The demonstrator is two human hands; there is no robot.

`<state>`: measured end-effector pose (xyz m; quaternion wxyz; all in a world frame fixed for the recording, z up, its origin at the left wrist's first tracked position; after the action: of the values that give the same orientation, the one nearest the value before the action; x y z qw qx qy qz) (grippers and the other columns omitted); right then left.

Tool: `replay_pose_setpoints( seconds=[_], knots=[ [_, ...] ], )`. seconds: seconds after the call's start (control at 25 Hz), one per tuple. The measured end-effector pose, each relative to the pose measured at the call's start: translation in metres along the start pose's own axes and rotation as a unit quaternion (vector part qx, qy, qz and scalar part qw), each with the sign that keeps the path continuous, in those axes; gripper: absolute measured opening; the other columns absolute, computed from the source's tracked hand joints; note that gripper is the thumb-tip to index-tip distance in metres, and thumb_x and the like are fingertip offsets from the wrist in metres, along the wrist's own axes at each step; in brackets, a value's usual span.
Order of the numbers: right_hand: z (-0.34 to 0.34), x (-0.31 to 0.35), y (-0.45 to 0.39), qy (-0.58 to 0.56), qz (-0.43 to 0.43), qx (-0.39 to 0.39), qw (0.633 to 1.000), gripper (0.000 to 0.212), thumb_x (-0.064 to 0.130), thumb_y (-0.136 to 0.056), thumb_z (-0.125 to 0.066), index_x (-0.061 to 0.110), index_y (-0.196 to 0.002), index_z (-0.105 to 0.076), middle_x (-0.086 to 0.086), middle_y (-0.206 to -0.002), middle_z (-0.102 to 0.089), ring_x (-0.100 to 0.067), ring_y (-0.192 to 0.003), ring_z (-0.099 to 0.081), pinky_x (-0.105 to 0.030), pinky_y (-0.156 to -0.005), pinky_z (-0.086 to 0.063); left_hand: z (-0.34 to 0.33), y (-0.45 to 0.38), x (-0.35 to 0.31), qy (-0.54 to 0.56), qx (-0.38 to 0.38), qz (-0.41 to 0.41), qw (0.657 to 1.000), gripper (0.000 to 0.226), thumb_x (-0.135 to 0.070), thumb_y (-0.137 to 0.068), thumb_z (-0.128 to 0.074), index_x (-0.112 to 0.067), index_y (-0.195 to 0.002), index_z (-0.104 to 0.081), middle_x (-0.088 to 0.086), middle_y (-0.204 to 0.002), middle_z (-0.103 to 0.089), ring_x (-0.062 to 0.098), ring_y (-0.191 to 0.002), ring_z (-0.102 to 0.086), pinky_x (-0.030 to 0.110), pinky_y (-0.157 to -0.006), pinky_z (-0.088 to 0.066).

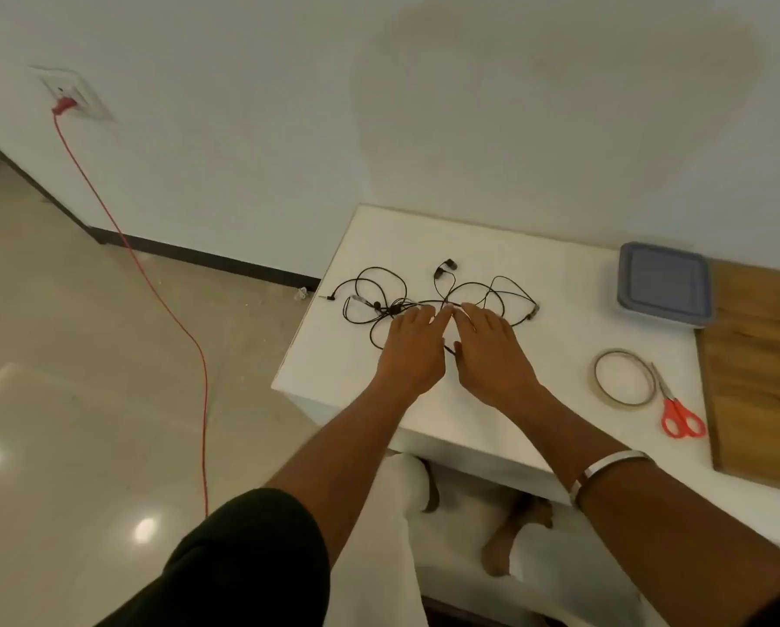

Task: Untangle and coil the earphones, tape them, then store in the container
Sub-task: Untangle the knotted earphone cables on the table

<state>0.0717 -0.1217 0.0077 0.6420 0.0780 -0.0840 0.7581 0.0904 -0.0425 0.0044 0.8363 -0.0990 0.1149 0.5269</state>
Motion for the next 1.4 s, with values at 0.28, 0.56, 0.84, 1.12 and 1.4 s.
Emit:
replay_pose_setpoints(
  seconds=[0.28,0.56,0.84,1.12,1.4],
  knots=[
    [-0.039,-0.014,0.008,-0.023,-0.052,0.069,0.996,0.026,0.021,-0.096,-0.046,0.009,-0.118,-0.049,-0.010,-0.116,-0.053,-0.025,-0.103,-0.052,-0.035,-0.083,-0.046,-0.037,0.006,0.018,0.000,0.085,0.037,0.996,0.052,-0.005,-0.093,-0.053,-0.011,-0.142,-0.041,0.010,-0.138,-0.045,0.027,-0.126,-0.043,0.039,-0.102,-0.037],
    [-0.047,-0.017,0.008,-0.035,-0.077,0.071,0.994,0.022,0.015,-0.096,-0.046,0.009,-0.117,-0.049,-0.011,-0.109,-0.059,-0.026,-0.091,-0.060,-0.034,-0.075,-0.049,-0.036,0.005,0.024,0.052,0.091,0.049,0.993,0.065,0.002,-0.091,-0.054,-0.018,-0.148,-0.033,0.007,-0.134,-0.050,0.025,-0.123,-0.045,0.038,-0.098,-0.041],
    [-0.029,-0.023,0.005,-0.099,-0.066,0.017,0.993,0.025,0.012,-0.095,-0.049,0.008,-0.118,-0.056,-0.012,-0.116,-0.055,-0.026,-0.096,-0.059,-0.035,-0.077,-0.053,-0.023,0.003,0.034,0.141,0.078,0.107,0.981,0.044,-0.011,-0.092,-0.061,-0.015,-0.133,-0.044,0.007,-0.106,-0.063,0.023,-0.097,-0.061,0.038,-0.086,-0.051],
    [-0.002,-0.031,0.005,-0.145,-0.092,-0.032,0.985,0.034,0.014,-0.092,-0.055,0.013,-0.126,-0.049,-0.008,-0.114,-0.055,-0.022,-0.099,-0.058,-0.037,-0.074,-0.054,0.013,-0.007,0.020,0.209,0.028,0.041,0.977,0.012,-0.013,-0.093,-0.059,-0.011,-0.102,-0.067,0.000,-0.092,-0.061,0.011,-0.082,-0.054,0.024,-0.076,-0.046],
    [0.030,-0.025,0.006,-0.286,-0.047,-0.077,0.954,0.033,0.018,-0.088,-0.063,0.012,-0.119,-0.056,-0.004,-0.116,-0.055,-0.014,-0.106,-0.051,-0.024,-0.090,-0.042,0.060,-0.008,0.007,0.248,-0.039,-0.002,0.968,0.011,-0.012,-0.093,-0.058,-0.015,-0.099,-0.067,-0.001,-0.096,-0.061,0.010,-0.088,-0.057,0.019,-0.077,-0.047]
  ],
)
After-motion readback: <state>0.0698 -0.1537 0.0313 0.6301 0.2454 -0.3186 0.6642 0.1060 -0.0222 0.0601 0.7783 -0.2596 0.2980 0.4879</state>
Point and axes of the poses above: each hand's wrist, its own y-axis away from the middle knuckle, its own z-axis out of the back of the hand, x = y × z, the point moved 10 cm from there along -y, towards the middle knuckle
